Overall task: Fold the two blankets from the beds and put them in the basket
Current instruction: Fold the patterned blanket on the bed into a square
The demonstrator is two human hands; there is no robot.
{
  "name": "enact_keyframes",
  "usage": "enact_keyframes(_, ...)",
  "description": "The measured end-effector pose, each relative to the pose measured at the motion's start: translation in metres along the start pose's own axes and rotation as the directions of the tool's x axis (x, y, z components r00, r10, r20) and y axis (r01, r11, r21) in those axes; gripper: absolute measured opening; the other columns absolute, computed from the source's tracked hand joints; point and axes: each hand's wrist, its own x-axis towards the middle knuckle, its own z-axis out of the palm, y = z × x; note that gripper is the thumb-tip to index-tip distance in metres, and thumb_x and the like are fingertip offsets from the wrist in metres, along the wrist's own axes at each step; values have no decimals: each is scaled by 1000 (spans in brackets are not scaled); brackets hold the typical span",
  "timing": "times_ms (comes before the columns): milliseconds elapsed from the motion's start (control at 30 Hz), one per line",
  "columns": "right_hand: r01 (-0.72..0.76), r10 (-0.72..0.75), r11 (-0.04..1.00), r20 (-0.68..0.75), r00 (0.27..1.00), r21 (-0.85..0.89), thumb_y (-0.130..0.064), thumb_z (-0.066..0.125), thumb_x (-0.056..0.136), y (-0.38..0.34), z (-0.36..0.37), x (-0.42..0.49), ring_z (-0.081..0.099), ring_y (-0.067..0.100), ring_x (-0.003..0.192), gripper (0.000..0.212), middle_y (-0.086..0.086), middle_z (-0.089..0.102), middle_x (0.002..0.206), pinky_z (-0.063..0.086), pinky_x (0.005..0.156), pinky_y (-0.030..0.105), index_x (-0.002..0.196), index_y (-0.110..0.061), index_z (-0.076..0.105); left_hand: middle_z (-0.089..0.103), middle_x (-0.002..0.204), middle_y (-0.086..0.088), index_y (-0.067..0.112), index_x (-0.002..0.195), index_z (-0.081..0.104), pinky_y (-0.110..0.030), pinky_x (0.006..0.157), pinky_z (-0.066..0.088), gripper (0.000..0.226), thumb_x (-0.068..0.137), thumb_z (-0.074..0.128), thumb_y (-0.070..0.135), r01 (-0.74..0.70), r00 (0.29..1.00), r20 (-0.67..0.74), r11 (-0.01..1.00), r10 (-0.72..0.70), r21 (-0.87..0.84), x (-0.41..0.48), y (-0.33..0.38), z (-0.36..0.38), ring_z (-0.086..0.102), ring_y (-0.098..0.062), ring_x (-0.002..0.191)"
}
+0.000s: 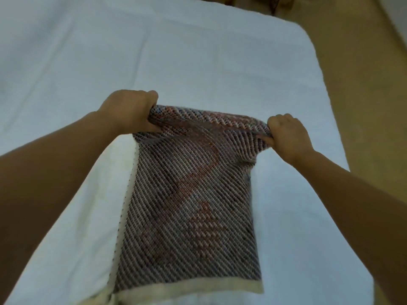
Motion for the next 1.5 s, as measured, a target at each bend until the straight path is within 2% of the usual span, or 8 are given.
enact_keyframes(400,245,-247,969,174,953,32,0,83,35,-78,-5,-204,52,29,40,35,11,55,49,36,36,24,56,-5,54,63,91,-9,11,96,53,-32,55,39,10,86,52,13,74,984,165,997,-73,-1,-250,112,66,61,-28,82)
enact_keyframes(567,275,-288,957,222,932,88,-3,83,26,-116,19,-260,52,27,38,40,9,55,48,33,33,21,55,-7,55,58,56,-13,3,68,58,-29,32,41,31,50,83,-1,42,996,80,999,-42,-3,-311,130,95,57,-27,46)
enact_keyframes(700,240,-261,965,272,926,108,0,80,41,-139,36,-288,56,28,52,32,12,59,60,41,42,26,66,-4,60,63,82,-13,5,93,60,-35,51,48,40,58,81,7,155,960,221,983,-173,96,-339,136,120,61,-30,70)
enact_keyframes(800,102,-92,995,574,814,15,-10,58,74,-147,44,-295,52,30,98,33,12,56,107,43,79,37,106,-8,52,45,123,-5,18,125,36,-36,84,39,52,79,55,31,249,802,506,948,-316,197,-350,137,135,46,-25,109)
enact_keyframes(933,-189,57,970,609,791,155,-24,52,80,-161,35,-275,53,25,81,12,6,52,83,38,66,29,77,-14,48,58,92,-2,19,91,50,-32,69,35,46,66,35,54,279,877,410,960,-250,-12,-341,135,127,52,-21,85)
enact_keyframes(1067,-506,384,751,344,857,423,-19,53,81,-177,26,-235,47,23,79,11,7,50,82,37,63,30,76,-9,49,58,80,-3,12,84,55,-33,64,41,30,80,41,38,331,936,196,919,-292,-215,-302,140,111,56,-26,81)
enact_keyframes(1233,-814,780,241,394,486,528,-33,58,83,-164,29,-184,42,32,118,52,17,46,128,38,95,44,125,-5,44,47,137,-5,15,137,40,-42,104,29,46,94,40,33,345,937,156,892,-311,-293,-253,141,111,39,-24,128)
enact_keyframes(1500,-861,332,-372,916,225,346,-61,66,71,-101,54,-128,58,24,99,76,10,58,126,48,86,34,124,-7,54,9,158,-1,20,149,8,-43,116,1,60,97,25,44,180,967,225,945,-120,-273,-182,138,126,0,-18,145)
